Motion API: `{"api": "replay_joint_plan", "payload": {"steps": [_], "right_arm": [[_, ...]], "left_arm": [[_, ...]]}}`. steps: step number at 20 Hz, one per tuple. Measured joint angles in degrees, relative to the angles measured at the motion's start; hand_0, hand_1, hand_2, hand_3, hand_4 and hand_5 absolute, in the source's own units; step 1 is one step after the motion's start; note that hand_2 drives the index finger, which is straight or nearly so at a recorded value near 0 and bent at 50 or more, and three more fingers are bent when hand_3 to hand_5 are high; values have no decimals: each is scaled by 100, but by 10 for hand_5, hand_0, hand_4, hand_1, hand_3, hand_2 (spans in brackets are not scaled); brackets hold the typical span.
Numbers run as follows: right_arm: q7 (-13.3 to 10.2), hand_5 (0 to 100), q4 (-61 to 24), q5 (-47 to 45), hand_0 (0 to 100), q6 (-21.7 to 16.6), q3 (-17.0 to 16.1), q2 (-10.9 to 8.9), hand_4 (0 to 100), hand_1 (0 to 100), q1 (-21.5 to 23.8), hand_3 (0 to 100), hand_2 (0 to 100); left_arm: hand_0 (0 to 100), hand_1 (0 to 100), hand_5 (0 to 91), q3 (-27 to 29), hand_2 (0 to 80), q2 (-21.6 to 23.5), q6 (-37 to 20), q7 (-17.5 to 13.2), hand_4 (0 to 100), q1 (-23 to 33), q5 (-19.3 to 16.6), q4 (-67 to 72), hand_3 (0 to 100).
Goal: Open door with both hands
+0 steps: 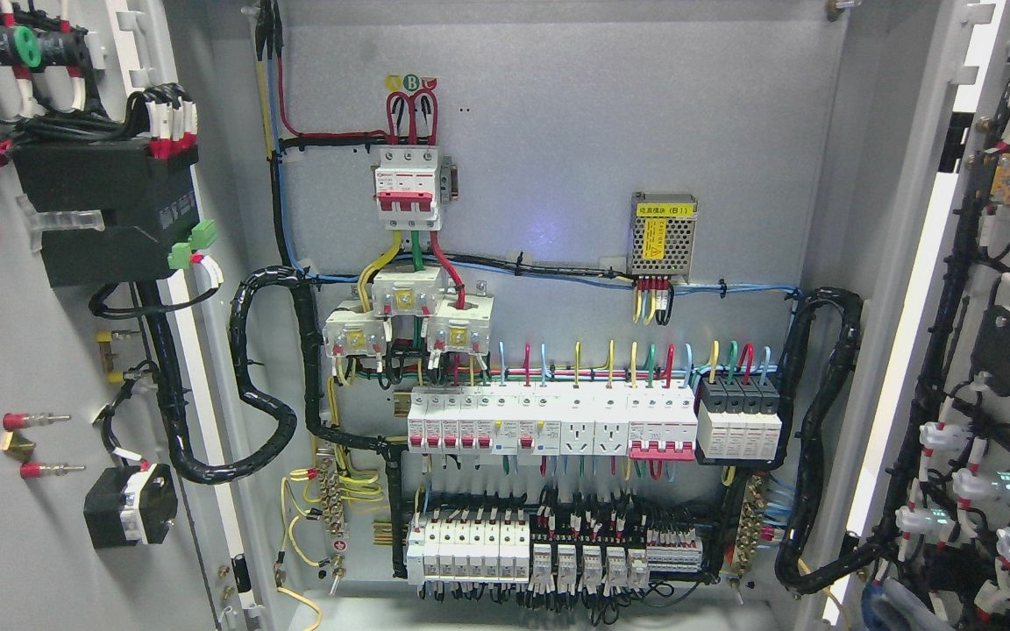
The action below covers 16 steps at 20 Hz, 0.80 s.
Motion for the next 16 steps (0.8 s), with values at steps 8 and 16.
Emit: {"api": "replay_joint_plan", "payload": {"steps": [8, 16], "right_arm": [[33, 0, 16, -301, 48, 0, -111, -106, 0, 0, 62, 0, 0], [61, 0, 83, -520, 49, -5, -324, -243, 0, 0, 85, 0, 0]], "left_arm": [[120, 389, 0, 244, 0, 62, 1, -2, 0, 0, 212, 24, 0], [120, 389, 0, 554, 0, 203, 66, -13, 0, -37, 585, 113, 0]]}}
